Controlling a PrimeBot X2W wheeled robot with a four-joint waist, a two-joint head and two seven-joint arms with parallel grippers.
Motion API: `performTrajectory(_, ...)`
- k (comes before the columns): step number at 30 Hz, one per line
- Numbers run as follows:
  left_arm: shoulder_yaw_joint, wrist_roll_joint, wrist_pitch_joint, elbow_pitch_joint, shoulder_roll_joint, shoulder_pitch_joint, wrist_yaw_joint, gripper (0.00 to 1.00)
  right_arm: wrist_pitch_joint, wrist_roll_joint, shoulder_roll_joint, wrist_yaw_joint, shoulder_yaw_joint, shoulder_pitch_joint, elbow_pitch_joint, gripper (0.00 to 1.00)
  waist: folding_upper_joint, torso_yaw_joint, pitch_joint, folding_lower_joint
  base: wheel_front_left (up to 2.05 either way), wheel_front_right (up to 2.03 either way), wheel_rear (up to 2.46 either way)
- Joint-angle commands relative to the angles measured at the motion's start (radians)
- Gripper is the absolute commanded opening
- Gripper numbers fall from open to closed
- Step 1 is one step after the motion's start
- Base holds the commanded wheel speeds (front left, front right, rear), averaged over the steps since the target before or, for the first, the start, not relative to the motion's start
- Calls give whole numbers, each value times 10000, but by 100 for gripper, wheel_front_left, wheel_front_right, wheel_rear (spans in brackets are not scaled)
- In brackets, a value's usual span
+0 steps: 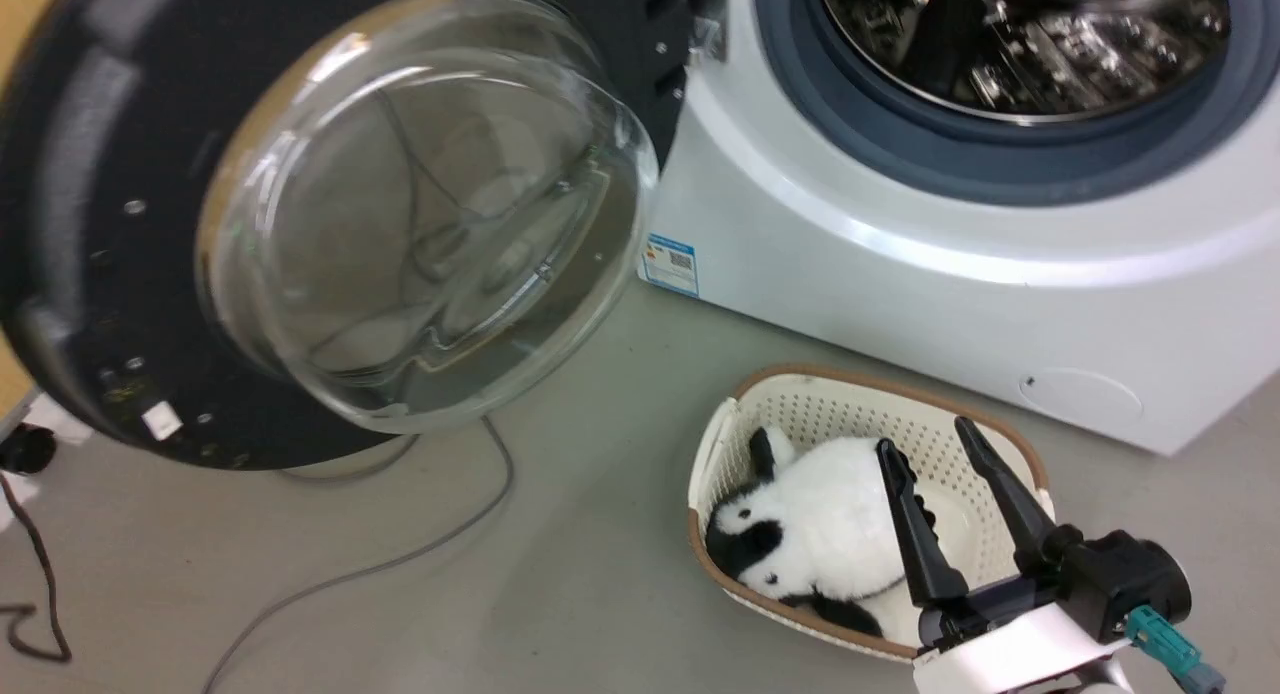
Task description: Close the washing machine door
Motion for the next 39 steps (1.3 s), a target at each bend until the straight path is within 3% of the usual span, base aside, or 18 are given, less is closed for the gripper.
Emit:
performTrajectory(1,51,-225,201,190,51,-177,-41,0,-44,-2,-74,8,-1,-154,-63,100,0,-149,165,0,0,0,0)
performTrajectory(10,1087,-3040,3481,3578,557,-1729,67,0,-44,-71,-108,8,8,-374,-31,100,0,-413,415,0,0,0,0)
performTrajectory(15,1202,-4065,5203,4113,463,-1914,-9,0,-44,-86,-80,8,-54,-375,-23,100,0,-428,371,0,0,0,0)
performTrajectory(27,676,-5809,8502,2203,-284,-830,-44,0,-44,35,63,8,-136,-241,21,100,0,-220,-179,0,0,0,0)
performTrajectory(39,-34,-6400,10316,-547,-1298,1123,92,0,-44,425,228,8,-398,287,45,100,0,-407,-1088,0,0,0,0)
